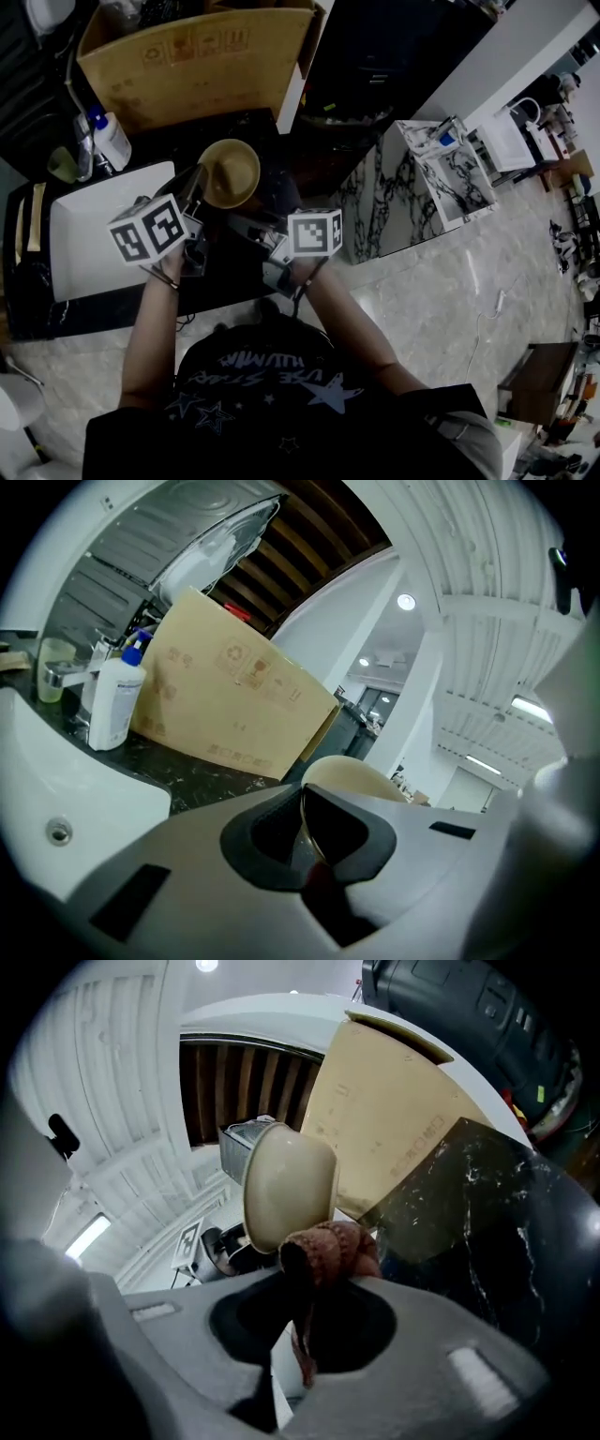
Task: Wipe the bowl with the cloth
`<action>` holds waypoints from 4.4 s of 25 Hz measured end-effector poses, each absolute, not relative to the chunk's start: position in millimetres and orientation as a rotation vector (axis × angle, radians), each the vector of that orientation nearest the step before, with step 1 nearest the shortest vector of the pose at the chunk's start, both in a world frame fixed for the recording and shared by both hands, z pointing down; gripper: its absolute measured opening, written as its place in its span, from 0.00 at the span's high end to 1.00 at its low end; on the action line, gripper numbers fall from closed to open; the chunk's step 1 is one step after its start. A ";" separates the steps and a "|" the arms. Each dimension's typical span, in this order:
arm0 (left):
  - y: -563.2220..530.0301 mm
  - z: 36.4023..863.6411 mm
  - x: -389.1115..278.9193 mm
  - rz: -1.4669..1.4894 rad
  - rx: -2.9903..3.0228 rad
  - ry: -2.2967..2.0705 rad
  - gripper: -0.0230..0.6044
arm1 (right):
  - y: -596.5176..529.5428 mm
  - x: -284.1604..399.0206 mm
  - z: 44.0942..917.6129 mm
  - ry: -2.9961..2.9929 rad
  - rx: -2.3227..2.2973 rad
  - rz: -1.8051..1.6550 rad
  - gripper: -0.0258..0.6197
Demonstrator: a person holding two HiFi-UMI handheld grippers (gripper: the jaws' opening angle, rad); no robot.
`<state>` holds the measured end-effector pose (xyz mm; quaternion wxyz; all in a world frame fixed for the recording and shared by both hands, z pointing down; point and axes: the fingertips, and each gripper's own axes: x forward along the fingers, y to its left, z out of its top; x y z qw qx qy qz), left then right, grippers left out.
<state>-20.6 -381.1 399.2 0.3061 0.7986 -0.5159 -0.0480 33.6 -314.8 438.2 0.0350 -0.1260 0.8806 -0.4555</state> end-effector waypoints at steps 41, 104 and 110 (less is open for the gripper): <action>-279.8 376.0 51.4 0.332 2.829 -0.461 0.93 | -301.6 50.0 388.5 3.028 0.500 -0.850 0.89; -511.5 521.2 -16.2 0.248 1.911 -1.358 0.93 | -444.0 178.2 465.7 3.036 -0.595 -0.939 0.89; -507.8 510.2 -23.7 0.173 1.911 -1.378 0.91 | -434.3 188.1 465.3 3.056 -0.664 -0.927 0.89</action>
